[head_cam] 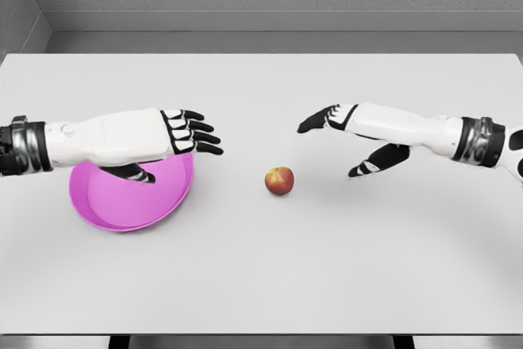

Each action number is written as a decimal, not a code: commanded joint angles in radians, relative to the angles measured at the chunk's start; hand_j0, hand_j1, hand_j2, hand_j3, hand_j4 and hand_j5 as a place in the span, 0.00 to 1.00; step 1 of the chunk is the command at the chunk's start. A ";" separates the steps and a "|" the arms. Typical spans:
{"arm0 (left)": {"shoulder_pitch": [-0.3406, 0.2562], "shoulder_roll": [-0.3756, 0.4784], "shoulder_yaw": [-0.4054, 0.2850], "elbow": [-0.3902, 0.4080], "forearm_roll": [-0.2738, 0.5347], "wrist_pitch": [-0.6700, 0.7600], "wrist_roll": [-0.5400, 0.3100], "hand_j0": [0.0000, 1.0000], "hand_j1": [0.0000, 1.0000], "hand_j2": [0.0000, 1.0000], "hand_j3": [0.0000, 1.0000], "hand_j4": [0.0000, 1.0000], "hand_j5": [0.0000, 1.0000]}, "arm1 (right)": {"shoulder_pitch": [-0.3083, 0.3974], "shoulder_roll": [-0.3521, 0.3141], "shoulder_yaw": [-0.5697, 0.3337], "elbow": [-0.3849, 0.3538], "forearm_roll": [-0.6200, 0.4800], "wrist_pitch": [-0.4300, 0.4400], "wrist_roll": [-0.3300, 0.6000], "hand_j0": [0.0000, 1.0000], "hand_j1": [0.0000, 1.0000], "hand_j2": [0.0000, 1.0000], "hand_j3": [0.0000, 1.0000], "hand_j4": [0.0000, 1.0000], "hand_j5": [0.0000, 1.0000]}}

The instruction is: Put the apple on the plate with both arms

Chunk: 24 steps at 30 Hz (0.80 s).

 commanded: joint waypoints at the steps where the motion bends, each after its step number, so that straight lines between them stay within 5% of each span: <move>1: -0.001 -0.043 -0.004 0.002 0.006 0.001 -0.001 1.00 1.00 1.00 1.00 1.00 1.00 | 0.006 -0.042 -0.120 0.001 -0.042 0.000 -0.001 1.00 1.00 1.00 1.00 1.00 1.00; 3: -0.028 -0.072 -0.007 0.005 0.004 0.001 -0.001 1.00 1.00 1.00 1.00 1.00 1.00 | 0.055 -0.061 -0.234 0.001 -0.053 0.000 -0.001 1.00 1.00 1.00 1.00 1.00 1.00; 6: -0.130 -0.192 -0.082 0.097 -0.007 0.001 -0.001 1.00 1.00 1.00 1.00 1.00 1.00 | 0.104 0.035 -0.430 0.001 -0.053 0.000 -0.001 1.00 1.00 1.00 1.00 1.00 1.00; 8: -0.130 -0.241 -0.085 0.140 -0.010 0.001 -0.021 1.00 1.00 1.00 1.00 1.00 1.00 | 0.101 0.033 -0.434 0.000 -0.051 0.000 -0.001 1.00 1.00 1.00 1.00 1.00 1.00; 11: -0.132 -0.344 -0.099 0.189 -0.017 0.001 -0.160 1.00 1.00 1.00 1.00 1.00 1.00 | 0.101 0.007 -0.429 -0.003 -0.050 0.000 -0.001 1.00 1.00 1.00 1.00 1.00 1.00; 22: -0.130 -0.491 -0.102 0.250 -0.103 0.001 -0.194 1.00 1.00 1.00 1.00 1.00 1.00 | 0.092 -0.021 -0.349 -0.006 0.050 0.000 -0.001 1.00 1.00 1.00 1.00 1.00 1.00; 24: -0.143 -0.500 -0.145 0.287 -0.111 0.001 -0.194 1.00 1.00 1.00 1.00 1.00 1.00 | 0.088 -0.031 -0.338 -0.006 0.050 0.000 -0.001 1.00 1.00 1.00 1.00 1.00 1.00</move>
